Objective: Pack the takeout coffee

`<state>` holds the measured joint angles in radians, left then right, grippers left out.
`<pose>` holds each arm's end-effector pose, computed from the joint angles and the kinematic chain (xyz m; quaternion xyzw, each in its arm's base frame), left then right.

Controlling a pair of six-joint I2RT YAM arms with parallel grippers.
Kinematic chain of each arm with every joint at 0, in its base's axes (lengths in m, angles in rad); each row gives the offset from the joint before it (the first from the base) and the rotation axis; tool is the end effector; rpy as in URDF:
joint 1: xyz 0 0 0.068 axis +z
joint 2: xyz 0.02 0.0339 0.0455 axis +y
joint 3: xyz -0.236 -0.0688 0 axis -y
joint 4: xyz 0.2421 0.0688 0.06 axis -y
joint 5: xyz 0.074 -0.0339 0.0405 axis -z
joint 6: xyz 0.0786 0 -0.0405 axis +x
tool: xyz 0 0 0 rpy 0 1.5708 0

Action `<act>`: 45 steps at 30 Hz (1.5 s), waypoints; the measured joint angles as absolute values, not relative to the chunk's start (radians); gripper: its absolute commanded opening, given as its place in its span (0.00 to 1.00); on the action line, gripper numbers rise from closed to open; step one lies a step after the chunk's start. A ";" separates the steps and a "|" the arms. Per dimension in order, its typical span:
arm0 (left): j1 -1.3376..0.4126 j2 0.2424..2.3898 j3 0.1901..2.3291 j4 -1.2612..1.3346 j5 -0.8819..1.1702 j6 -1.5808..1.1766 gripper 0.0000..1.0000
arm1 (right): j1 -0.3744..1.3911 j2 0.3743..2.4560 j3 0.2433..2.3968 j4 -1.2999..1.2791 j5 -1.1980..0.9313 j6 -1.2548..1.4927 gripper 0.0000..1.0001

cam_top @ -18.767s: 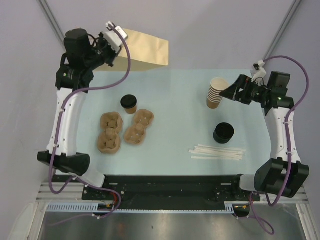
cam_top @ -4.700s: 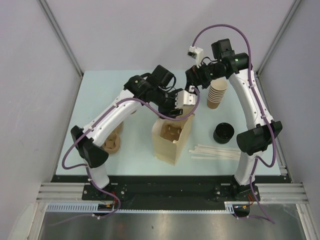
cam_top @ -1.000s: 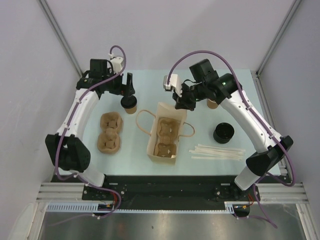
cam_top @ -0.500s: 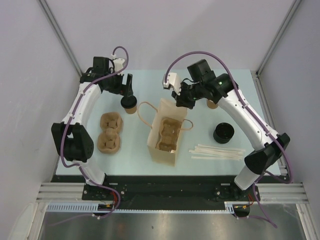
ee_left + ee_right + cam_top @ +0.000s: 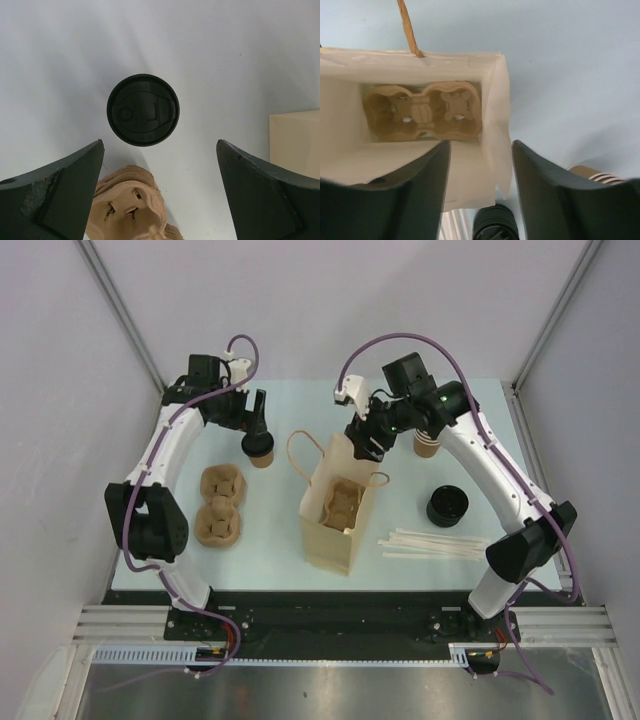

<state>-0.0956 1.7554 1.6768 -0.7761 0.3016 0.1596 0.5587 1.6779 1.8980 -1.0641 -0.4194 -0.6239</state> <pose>0.4031 -0.0621 0.2739 0.1701 0.9117 -0.1295 0.3508 0.2928 0.2208 0.3506 -0.5711 0.7178 0.1831 0.3538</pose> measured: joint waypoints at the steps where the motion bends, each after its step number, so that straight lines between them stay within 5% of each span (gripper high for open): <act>1: -0.096 1.755 1.677 -0.776 0.302 0.160 1.00 | 0.558 1.678 1.905 -1.064 -0.424 -0.612 0.71; 5: -0.096 1.755 1.676 -0.773 0.302 0.159 1.00 | 0.565 1.679 1.966 -1.051 -0.437 -0.571 0.67; 13: -0.096 1.745 1.625 -0.757 0.300 0.157 0.99 | 0.637 1.676 2.051 -1.014 -0.499 -0.535 0.18; 18: -0.096 1.712 1.579 -0.741 0.299 0.149 0.99 | 0.664 1.674 1.919 -1.021 -0.521 -0.577 0.02; 30: -0.096 1.624 1.478 -0.707 0.299 0.148 0.99 | 0.664 1.677 1.604 -1.006 -0.610 -1.018 0.00; 45: -0.096 1.605 1.456 -0.690 0.300 0.147 1.00 | 0.664 1.742 1.678 -1.282 -0.614 -1.866 0.00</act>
